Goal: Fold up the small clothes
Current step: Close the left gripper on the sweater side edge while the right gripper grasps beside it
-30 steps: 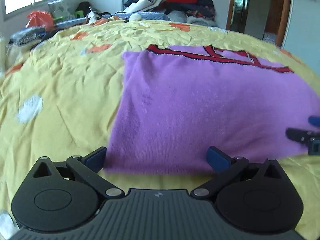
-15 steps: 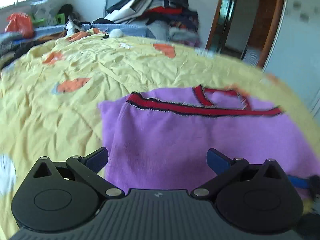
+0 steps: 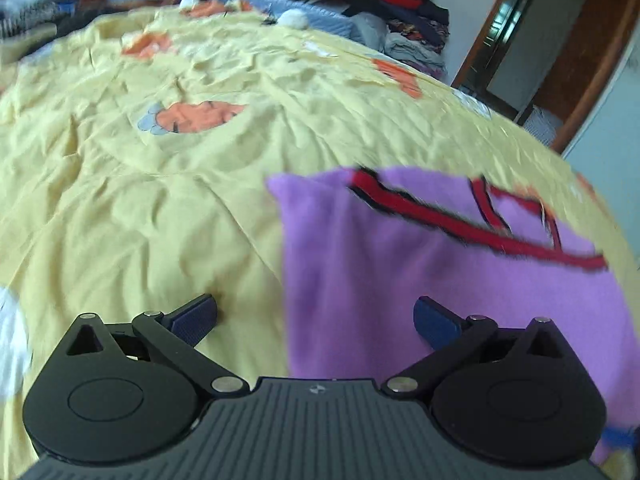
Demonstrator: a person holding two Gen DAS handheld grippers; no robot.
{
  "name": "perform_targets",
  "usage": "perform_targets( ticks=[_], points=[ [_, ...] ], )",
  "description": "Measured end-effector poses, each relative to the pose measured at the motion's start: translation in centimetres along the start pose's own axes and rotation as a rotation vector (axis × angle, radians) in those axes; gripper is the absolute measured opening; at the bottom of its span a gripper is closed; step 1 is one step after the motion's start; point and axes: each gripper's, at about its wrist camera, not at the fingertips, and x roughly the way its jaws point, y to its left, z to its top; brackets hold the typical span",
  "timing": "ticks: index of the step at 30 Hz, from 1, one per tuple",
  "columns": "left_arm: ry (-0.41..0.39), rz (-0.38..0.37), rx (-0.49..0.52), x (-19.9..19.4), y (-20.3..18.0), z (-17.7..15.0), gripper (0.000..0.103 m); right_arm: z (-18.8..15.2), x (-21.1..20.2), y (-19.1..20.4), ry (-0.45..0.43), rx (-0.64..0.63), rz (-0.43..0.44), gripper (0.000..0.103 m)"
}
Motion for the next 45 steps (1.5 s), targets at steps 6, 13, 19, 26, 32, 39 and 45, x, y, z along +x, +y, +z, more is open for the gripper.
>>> perform_targets(
  ticks=[6, 13, 19, 26, 32, 39, 45],
  points=[
    [0.070, -0.021, 0.141, 3.0, 0.1, 3.7, 0.103, -1.0, -0.4, 6.6, -0.037, -0.220, 0.025, 0.103],
    [0.108, -0.077, 0.272, 5.8, -2.0, 5.6, 0.103, -0.9, 0.3, 12.8, -0.104, -0.409, 0.015, 0.103],
    [0.192, -0.014, 0.379, 7.4, -4.3, 6.3, 0.103, 0.6, 1.8, 14.8, -0.080, -0.386, 0.054, 0.103],
    [0.218, -0.005, 0.394, 8.0, -4.5, 6.7, 0.103, 1.6, 3.1, 16.8, -0.097, -0.400, 0.013, 0.103],
    [0.206, 0.009, 0.385, 8.4, -4.7, 6.9, 0.103, 1.9, 3.9, 18.7, -0.137, -0.464, -0.038, 0.103],
    [0.212, 0.016, 0.383, 8.6, -5.1, 7.1, 0.103, 2.7, 4.8, 18.0, -0.133, -0.446, 0.044, 0.089],
    [0.197, 0.003, 0.339, 7.8, -4.8, 7.4, 0.070, 2.4, 5.0, 18.9, -0.134, -0.482, 0.017, 0.022]
  ],
)
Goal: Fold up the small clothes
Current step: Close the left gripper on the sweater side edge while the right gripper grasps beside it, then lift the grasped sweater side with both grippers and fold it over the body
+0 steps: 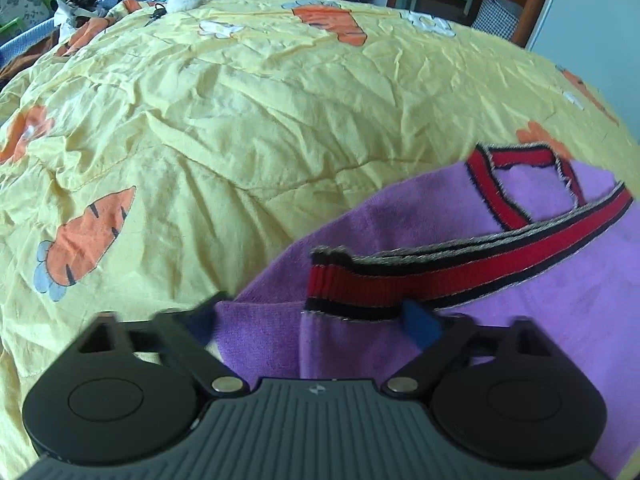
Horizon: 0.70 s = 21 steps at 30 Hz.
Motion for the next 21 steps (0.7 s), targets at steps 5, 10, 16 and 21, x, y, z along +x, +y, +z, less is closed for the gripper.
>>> perform_targets(
  ticks=[5, 10, 16, 21],
  points=[
    [0.015, -0.054, -0.104, -1.0, 0.8, 1.1, 0.017, 0.0, -0.3, 0.1, -0.017, -0.011, -0.011, 0.008],
    [-0.009, -0.042, -0.109, -1.7, 0.2, 0.9, 0.015, 0.1, -0.7, -0.7, -0.038, 0.010, -0.007, 0.005],
    [-0.029, -0.062, -0.138, -4.0, -0.6, 2.7, 0.014, 0.3, -2.9, -4.3, -0.126, 0.143, -0.006, 0.005],
    [-0.026, -0.079, -0.132, -4.9, -3.8, 5.2, 0.012, -0.3, -5.3, -9.4, -0.191, 0.303, -0.011, 0.005]
  ],
)
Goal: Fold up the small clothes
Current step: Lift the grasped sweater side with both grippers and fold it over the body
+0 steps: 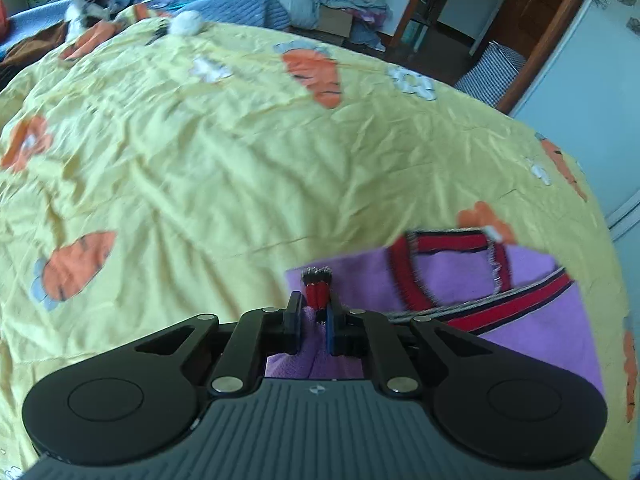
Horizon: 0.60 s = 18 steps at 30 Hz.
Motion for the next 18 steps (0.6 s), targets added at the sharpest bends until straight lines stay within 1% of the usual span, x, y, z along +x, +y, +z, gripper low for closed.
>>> perform_targets(
  ticks=[3, 6, 13, 16, 18],
  points=[
    [0.011, 0.004, 0.029, 0.8, -3.5, 1.1, 0.011, 0.0, -1.4, -3.3, -0.018, 0.093, 0.000, 0.005],
    [0.031, -0.010, 0.052, 2.3, -7.5, 1.8, 0.010, -0.7, -2.6, -7.5, -0.006, 0.267, 0.032, 0.005],
    [0.106, -0.022, 0.116, 7.8, -17.2, 2.6, 0.009, -6.0, -5.4, -15.8, 0.024, 0.616, 0.061, 0.005],
    [0.121, -0.026, 0.148, 9.7, -20.6, 2.8, 0.009, -7.9, -6.5, -19.0, 0.011, 0.731, 0.064, 0.005],
    [0.131, -0.036, 0.135, 10.8, -22.2, 3.0, 0.009, -9.0, -7.2, -20.8, -0.001, 0.787, 0.052, 0.005]
  ],
)
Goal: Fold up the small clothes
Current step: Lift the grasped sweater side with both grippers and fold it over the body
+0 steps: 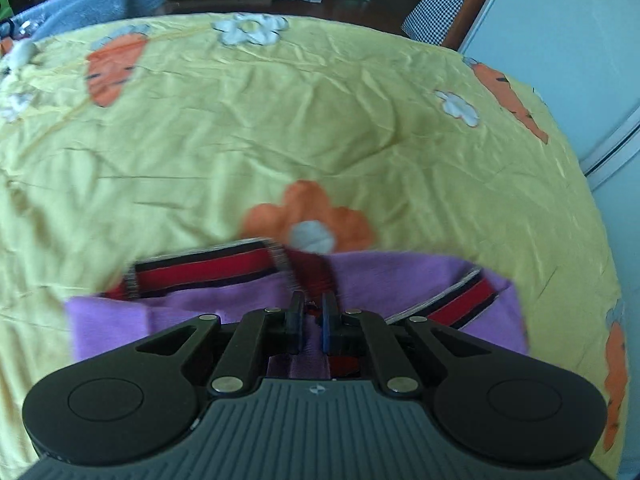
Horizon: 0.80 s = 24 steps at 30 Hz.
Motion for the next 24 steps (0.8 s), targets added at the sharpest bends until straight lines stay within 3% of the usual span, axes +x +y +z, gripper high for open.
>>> perform_targets(
  ticks=[2, 10, 13, 14, 15, 16, 18, 19, 20, 23, 24],
  points=[
    [0.002, -0.019, -0.001, 0.7, -1.6, 0.4, 0.004, 0.2, -0.9, -1.8, -0.018, 0.039, -0.007, 0.005],
    [0.025, -0.015, 0.074, 3.0, -8.1, 1.3, 0.003, 0.0, -3.9, -5.9, -0.071, 0.108, -0.049, 0.005],
    [0.038, 0.042, 0.149, 2.9, -9.0, 0.8, 0.003, 0.0, -3.7, -6.5, -0.027, 0.115, -0.040, 0.006],
    [0.058, 0.052, 0.176, 2.9, -9.1, 0.6, 0.007, -0.1, -3.7, -6.6, -0.023, 0.115, -0.033, 0.008],
    [0.055, 0.087, 0.187, 2.6, -8.9, 0.4, 0.018, -0.2, -3.4, -6.3, -0.006, 0.117, -0.032, 0.010],
    [0.044, 0.127, 0.216, 2.2, -8.8, 0.2, 0.024, -0.2, -3.0, -6.3, 0.018, 0.130, -0.035, 0.018],
    [0.054, 0.163, 0.252, 1.9, -8.5, -0.2, 0.070, -0.7, -2.7, -6.7, 0.041, 0.152, -0.017, 0.048],
    [0.064, 0.173, 0.252, 1.7, -8.3, -0.4, 0.078, -0.7, -2.5, -6.6, 0.041, 0.158, -0.006, 0.077],
    [0.064, 0.179, 0.268, 1.5, -8.3, -0.9, 0.079, -0.9, -2.7, -6.7, 0.033, 0.157, 0.002, 0.087],
    [0.099, 0.219, 0.353, 1.8, -9.7, -2.4, 0.077, -1.1, -2.5, -6.7, 0.017, 0.148, 0.018, 0.087],
    [0.105, 0.272, 0.400, 2.1, -10.3, -3.0, 0.066, -0.9, -2.4, -6.8, 0.017, 0.145, 0.021, 0.087]
  ],
)
